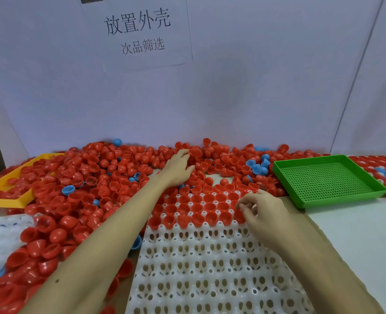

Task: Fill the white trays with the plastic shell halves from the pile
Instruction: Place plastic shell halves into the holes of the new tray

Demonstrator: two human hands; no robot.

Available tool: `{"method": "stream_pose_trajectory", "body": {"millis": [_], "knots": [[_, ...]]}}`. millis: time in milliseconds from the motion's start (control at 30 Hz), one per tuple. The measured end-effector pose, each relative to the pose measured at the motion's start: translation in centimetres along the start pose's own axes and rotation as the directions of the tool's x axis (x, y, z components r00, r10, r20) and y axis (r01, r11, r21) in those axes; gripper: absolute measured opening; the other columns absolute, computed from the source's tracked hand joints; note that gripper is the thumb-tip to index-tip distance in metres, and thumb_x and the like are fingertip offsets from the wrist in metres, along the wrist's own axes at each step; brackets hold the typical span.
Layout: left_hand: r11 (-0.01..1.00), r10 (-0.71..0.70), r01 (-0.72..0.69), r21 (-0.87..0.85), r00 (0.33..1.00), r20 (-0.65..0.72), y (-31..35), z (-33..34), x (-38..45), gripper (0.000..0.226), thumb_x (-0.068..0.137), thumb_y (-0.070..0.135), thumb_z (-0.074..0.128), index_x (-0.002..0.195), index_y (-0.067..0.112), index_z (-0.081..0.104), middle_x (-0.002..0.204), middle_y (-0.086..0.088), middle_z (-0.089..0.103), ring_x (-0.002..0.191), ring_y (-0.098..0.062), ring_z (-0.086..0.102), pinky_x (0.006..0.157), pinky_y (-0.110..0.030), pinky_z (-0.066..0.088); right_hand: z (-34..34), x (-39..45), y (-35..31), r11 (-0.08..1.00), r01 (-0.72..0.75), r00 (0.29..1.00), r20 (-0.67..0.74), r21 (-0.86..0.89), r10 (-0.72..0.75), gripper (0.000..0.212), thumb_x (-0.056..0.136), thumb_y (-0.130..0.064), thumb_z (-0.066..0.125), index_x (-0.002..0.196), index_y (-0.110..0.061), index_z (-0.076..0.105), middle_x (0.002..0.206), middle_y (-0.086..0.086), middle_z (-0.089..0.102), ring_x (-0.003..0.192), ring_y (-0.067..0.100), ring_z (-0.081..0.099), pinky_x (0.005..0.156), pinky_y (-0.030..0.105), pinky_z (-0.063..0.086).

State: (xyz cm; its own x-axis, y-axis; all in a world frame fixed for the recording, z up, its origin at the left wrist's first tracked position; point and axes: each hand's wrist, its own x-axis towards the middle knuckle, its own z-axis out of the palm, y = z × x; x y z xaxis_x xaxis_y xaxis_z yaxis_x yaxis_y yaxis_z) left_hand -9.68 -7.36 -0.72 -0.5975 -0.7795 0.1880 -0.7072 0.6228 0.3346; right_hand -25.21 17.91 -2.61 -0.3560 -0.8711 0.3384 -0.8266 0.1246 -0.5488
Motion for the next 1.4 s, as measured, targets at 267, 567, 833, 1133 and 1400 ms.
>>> {"method": "stream_pose_trajectory", "body": {"millis": [267,567,833,1133,1400], "knots": [[0.883,0.066,-0.280,-0.377,0.869,-0.491,2.9,-1.8,-10.1,0.028,0.088,0.029,0.084,0.112,0.017,0.075,0.108,0.011,0.072,0.100,-0.004,0.068,0.092,-0.019,0.055,-0.1,-0.1,-0.3,0.999,0.001,1.000,-0.013,-0.036,-0.002,0.019,0.100,-0.018,0.062,0.093,-0.029,0.076,0.079,-0.020,0.056,0.080,-0.002,0.054,0.065,0.014,0.037],[0.669,-0.030,-0.222,-0.709,0.945,-0.324,4.8,-2.4,-20.1,0.021,0.084,0.030,0.087,0.103,0.024,0.081,0.104,0.011,0.078,0.100,-0.008,0.074,0.087,-0.016,0.056,-0.7,-2.3,-6.2,0.806,0.006,0.977,0.170,0.591,-0.131,0.027,0.094,-0.046,0.069,0.118,-0.035,0.068,0.100,-0.013,0.078,0.093,0.003,0.074,0.077,0.018,0.058],[0.708,0.066,-0.251,-0.660,0.954,-0.293,4.0,-2.5,-21.3,0.024,0.088,0.018,0.084,0.112,0.022,0.083,0.120,0.019,0.076,0.115,-0.003,0.071,0.095,-0.023,0.058,0.8,-3.5,-7.8,0.738,-0.019,0.974,0.178,0.674,-0.138,0.015,0.096,-0.025,0.074,0.111,-0.023,0.075,0.096,-0.003,0.080,0.088,0.015,0.077,0.079,0.034,0.064],[0.861,-0.192,-0.039,-0.507,0.899,-0.394,2.1,-2.8,-20.4,0.025,0.098,0.027,0.074,0.123,0.025,0.076,0.142,0.019,0.060,0.124,-0.001,0.062,0.103,-0.017,0.050,0.6,-2.9,-6.5,0.748,-0.067,0.980,0.183,0.660,-0.074,0.012,0.096,-0.025,0.074,0.108,-0.025,0.074,0.094,-0.008,0.080,0.087,0.010,0.077,0.074,0.021,0.060],[0.860,0.082,-0.265,-0.435,0.915,-0.395,3.8,-2.4,-21.0,0.031,0.097,0.026,0.076,0.127,0.027,0.073,0.134,0.019,0.062,0.131,-0.004,0.058,0.106,-0.025,0.050,0.8,-2.9,-6.5,0.670,-0.113,0.978,0.199,0.734,-0.053,0.047,0.097,-0.024,0.073,0.135,-0.039,0.050,0.098,0.002,0.081,0.091,0.015,0.079,0.076,0.026,0.062]]}}
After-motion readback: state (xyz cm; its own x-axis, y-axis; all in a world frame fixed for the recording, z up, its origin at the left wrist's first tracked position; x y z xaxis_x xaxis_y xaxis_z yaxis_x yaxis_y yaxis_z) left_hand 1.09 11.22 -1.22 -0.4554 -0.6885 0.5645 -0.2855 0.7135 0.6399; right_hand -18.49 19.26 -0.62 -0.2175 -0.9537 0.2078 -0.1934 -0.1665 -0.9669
